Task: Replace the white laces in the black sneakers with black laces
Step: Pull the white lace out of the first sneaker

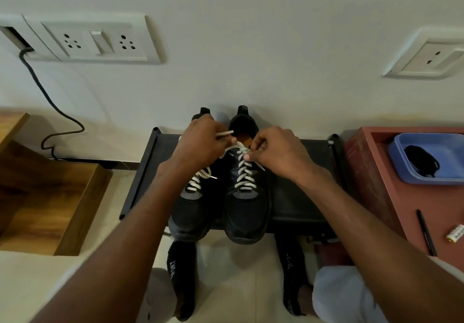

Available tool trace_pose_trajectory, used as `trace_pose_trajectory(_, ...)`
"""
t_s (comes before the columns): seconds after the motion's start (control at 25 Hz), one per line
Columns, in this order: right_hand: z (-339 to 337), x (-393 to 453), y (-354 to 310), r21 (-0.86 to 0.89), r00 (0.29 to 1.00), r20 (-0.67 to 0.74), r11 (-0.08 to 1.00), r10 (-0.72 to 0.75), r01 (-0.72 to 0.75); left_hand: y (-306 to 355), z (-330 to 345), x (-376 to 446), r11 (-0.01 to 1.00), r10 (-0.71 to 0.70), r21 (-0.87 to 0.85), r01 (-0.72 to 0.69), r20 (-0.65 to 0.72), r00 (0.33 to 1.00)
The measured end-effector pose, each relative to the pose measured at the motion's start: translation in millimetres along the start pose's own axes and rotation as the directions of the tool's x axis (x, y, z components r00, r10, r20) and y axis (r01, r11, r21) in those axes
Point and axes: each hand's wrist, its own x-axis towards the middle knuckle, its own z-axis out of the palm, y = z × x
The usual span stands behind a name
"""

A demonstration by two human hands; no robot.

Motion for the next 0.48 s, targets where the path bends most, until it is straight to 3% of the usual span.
trace_pose_trajectory(0.2,7,-4,-5,-0.048,0.999,-0.039,0.999,-0.018,0.016,-1,8,3,0.987,-0.059,0.153,0.05,0.052,0.997)
trace_pose_trajectory(0.36,-2,-4,-5,0.032,0.998,-0.06,0.999,-0.023,0.025,6,5,2,0.985,-0.166,0.047,0.165,0.038,0.985)
trace_pose_trajectory(0.48,-2,-3,-6,0.096,1.0,-0.027,0.995,0.014,-0.012,12,5,2,0.986,-0.169,0.011,0.168,0.115,0.979)
